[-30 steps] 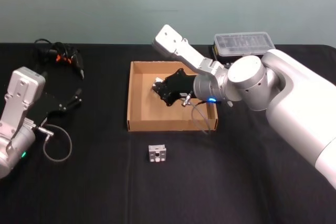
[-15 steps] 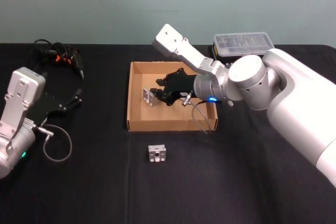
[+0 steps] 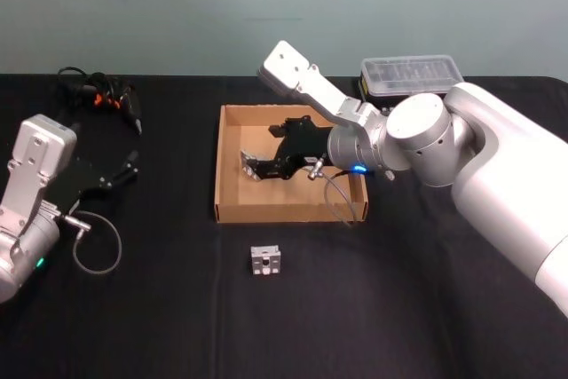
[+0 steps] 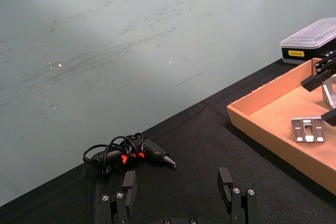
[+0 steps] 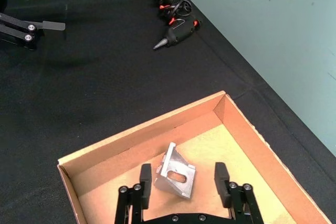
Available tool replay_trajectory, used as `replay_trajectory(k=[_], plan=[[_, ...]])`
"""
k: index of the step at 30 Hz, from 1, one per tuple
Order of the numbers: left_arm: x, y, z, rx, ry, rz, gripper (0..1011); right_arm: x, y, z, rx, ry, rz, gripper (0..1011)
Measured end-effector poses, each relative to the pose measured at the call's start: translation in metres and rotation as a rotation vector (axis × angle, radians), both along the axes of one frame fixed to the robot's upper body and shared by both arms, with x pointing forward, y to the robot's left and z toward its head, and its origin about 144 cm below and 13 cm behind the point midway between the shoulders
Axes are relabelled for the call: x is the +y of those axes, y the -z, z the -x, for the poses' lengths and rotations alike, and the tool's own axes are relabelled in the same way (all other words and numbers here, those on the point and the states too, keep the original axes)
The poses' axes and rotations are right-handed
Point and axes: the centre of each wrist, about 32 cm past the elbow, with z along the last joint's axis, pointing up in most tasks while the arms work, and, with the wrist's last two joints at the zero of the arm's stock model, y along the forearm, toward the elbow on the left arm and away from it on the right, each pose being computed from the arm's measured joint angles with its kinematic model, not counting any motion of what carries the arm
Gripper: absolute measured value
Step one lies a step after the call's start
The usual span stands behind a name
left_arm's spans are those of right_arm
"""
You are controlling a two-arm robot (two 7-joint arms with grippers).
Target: Use one hand to pick up the angle iron from the table and place it into the box.
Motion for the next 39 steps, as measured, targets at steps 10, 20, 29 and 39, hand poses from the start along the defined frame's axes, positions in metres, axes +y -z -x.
replay_trajectory(k=[10, 20, 29, 39], plan=[[0.0, 0.0, 0.0, 0.0, 0.0, 0.0, 1011, -0.014, -0.008, 0.008, -0.011, -0.034, -0.053, 1002], [0.0, 0.0, 0.0, 0.0, 0.0, 0.0, 1011, -0.036, -0.031, 0.034, -0.006, -0.104, -0.074, 1000], [0.0, 0.0, 0.0, 0.0, 0.0, 0.0, 1011, -0.048, -0.047, 0.068, 0.033, -0.189, -0.072, 1000], [0.0, 0.0, 0.0, 0.0, 0.0, 0.0, 1011, -0.041, -0.053, 0.086, 0.116, -0.361, 0.021, 1000]])
